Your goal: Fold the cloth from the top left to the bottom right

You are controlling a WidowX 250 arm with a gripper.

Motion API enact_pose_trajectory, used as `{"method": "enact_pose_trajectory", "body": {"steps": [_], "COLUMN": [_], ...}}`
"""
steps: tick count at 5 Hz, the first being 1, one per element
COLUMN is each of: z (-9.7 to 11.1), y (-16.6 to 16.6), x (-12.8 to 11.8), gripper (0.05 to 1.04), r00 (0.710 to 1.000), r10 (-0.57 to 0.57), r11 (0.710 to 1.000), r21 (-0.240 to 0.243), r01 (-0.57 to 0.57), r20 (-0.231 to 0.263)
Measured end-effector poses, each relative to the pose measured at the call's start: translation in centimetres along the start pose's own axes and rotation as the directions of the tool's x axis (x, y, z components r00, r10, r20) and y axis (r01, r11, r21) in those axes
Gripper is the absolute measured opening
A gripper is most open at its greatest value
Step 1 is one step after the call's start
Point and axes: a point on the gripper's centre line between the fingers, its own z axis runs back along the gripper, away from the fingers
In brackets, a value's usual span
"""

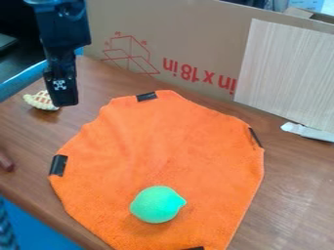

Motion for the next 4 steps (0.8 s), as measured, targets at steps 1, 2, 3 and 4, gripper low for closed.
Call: {"method": "enact_pose_trajectory", "body": {"steps": [1,2,3,4], "z": [-0.6,-2.6,-4.0,-5.3], "y": [-0.1,1.2,3.6,5.9], "x": [0.0,1.1,2.8,3.9], "gripper": [1.0,1.0,1.0,1.0], "r00": [1.0,1.0,0.999,0.998], "r10": [0.004,0.016,0.019,0.05], "r11": [1.0,0.999,0.998,0.998], "r21": [-0.019,-0.049,-0.055,-0.045], "r01": [-0.004,-0.016,-0.017,-0.048], "r20": [-0.007,-0.002,0.029,0.043]}}
